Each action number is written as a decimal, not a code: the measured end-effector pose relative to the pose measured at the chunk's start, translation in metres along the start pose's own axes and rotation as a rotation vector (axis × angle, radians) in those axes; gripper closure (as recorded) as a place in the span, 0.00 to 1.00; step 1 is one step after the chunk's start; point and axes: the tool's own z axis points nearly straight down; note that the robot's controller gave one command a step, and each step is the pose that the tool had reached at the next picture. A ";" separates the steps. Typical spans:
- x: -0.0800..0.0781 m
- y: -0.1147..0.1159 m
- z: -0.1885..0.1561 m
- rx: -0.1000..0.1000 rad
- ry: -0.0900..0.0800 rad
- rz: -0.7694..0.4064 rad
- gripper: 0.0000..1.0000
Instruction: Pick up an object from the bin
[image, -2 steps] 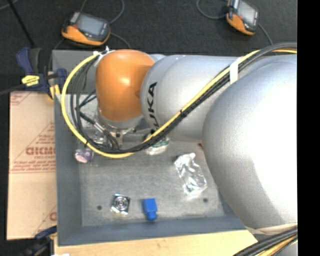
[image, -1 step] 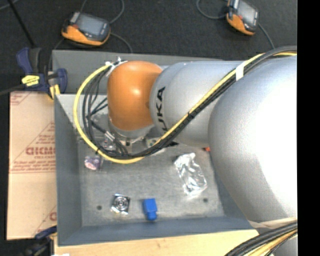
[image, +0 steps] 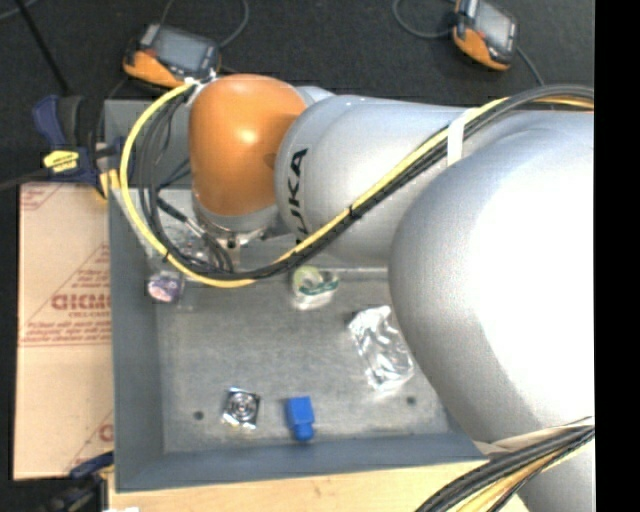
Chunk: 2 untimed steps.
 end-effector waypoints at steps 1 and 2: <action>-0.002 -0.018 -0.015 0.001 0.000 0.027 1.00; -0.010 -0.016 -0.019 0.001 0.000 0.030 1.00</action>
Offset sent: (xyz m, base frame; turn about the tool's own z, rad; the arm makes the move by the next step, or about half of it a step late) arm -0.0023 -0.0165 0.0131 0.0266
